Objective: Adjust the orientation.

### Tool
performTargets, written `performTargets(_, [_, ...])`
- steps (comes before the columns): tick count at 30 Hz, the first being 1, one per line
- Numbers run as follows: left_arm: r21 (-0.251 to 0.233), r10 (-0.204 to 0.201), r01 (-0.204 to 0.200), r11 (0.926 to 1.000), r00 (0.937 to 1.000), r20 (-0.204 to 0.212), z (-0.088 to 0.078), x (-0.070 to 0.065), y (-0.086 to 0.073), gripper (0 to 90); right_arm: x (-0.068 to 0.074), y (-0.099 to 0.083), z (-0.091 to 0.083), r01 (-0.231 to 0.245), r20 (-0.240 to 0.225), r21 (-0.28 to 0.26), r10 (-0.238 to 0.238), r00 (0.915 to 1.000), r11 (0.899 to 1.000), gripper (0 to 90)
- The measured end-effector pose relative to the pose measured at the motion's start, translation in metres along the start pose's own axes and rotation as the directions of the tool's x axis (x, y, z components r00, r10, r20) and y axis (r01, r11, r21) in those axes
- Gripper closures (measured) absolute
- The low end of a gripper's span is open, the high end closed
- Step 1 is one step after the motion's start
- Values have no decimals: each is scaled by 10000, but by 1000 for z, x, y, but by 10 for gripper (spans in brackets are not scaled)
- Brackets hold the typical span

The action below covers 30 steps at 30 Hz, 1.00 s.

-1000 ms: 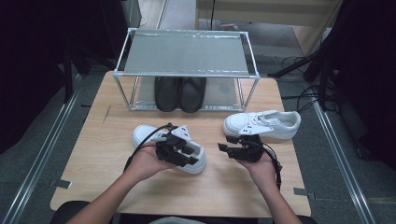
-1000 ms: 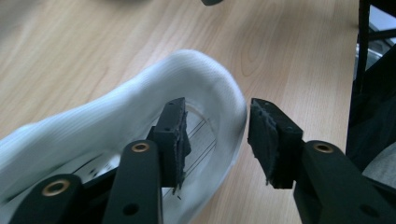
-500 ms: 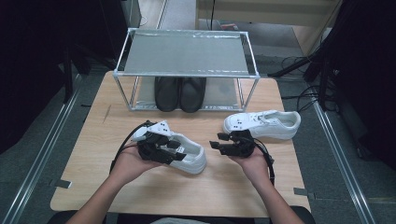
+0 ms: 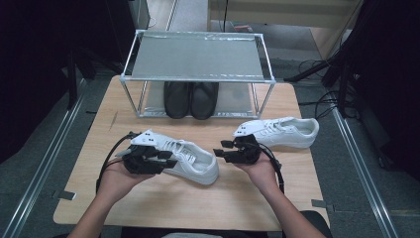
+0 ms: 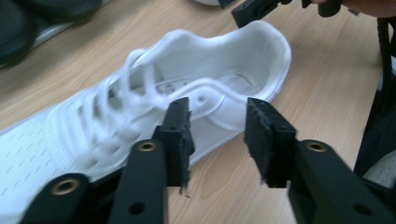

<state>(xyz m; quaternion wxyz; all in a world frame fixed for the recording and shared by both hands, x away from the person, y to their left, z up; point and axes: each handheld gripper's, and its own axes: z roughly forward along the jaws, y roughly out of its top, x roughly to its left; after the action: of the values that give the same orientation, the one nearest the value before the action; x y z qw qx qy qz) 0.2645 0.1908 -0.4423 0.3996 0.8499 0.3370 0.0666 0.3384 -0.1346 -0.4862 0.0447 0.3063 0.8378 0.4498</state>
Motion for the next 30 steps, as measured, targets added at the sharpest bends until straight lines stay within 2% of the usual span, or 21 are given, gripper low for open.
performTargets(2, [-168, -27, 23, 9999, 9998, -207, -4, 3, -6, 691, 1, 1, 3, 33, -28, 12, -33, 10000, 10000, 534])
performTargets(5, [-233, -512, 502, 9985, 9978, -426, -5, 10, -18, 745, 1, 3, 5, 40, 24, -14, -40, 10000, 10000, 536])
performTargets(8, [39, -887, 889, 9960, 9953, -379, -1, 17, -29, 833, 0, 5, 9, 15, 4, -100, -15, 10000, 9999, 574])
performTargets(10, [252, -1146, 1155, 9930, 9929, -332, 5, 20, -32, 887, 0, 6, 12, -65, 1, -100, 65, 10000, 9999, 638])
performTargets(13, [751, -1068, 1106, 9910, 9929, -524, 21, 24, -36, 888, 0, 9, 19, 85, 7, 49, -85, 10000, 10000, 676])
performTargets(17, [959, -1079, 1123, 9890, 9929, -494, 36, 28, -37, 888, 5, 12, 28, 478, -313, 350, -467, 9984, 9982, 819])
performTargets(20, [861, -1098, 1120, 9900, 9935, -300, 37, 30, -37, 896, 12, 12, 28, 1016, -272, 385, -1006, 9946, 9941, 863])
performTargets(25, [674, -1193, 1198, 9905, 9928, -114, 37, 33, -41, 897, 15, 10, 29, 995, -598, 601, -959, 9936, 9932, 900])
performTargets(30, [674, -1139, 1148, 9911, 9933, -180, 37, 34, -41, 897, 23, 8, 32, 1092, -856, 929, -1013, 9912, 9897, 900])
